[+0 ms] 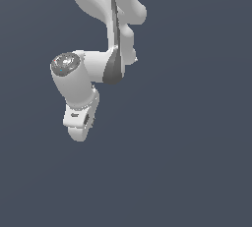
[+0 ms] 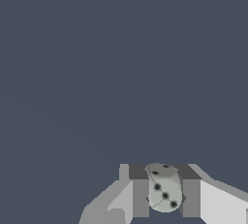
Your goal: Pick up the object and move it to a goal position.
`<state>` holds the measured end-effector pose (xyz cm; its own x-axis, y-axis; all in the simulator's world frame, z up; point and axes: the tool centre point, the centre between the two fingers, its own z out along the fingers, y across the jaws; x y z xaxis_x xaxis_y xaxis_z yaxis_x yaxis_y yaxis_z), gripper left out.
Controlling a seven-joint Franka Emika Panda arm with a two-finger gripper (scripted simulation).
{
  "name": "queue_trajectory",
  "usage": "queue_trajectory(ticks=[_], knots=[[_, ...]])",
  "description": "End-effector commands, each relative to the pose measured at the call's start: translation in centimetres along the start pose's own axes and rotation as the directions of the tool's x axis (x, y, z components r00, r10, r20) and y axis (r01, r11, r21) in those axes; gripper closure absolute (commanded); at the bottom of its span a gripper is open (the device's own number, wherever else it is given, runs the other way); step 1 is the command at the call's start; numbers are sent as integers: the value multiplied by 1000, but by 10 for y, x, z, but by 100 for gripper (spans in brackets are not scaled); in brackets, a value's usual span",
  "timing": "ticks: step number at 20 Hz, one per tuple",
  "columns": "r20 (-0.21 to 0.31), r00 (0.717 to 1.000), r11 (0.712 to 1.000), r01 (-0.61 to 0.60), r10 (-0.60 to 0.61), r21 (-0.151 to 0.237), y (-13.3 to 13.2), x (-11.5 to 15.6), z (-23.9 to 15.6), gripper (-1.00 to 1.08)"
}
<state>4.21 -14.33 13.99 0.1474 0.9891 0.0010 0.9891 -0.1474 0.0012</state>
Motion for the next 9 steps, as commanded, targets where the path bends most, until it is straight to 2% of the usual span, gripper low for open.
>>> queue_trajectory(ticks=[1, 9], knots=[[0, 1000, 1000, 1, -1, 1, 5, -3, -7, 108], [1, 1000, 1000, 0, 0, 1, 9, -6, -11, 108]])
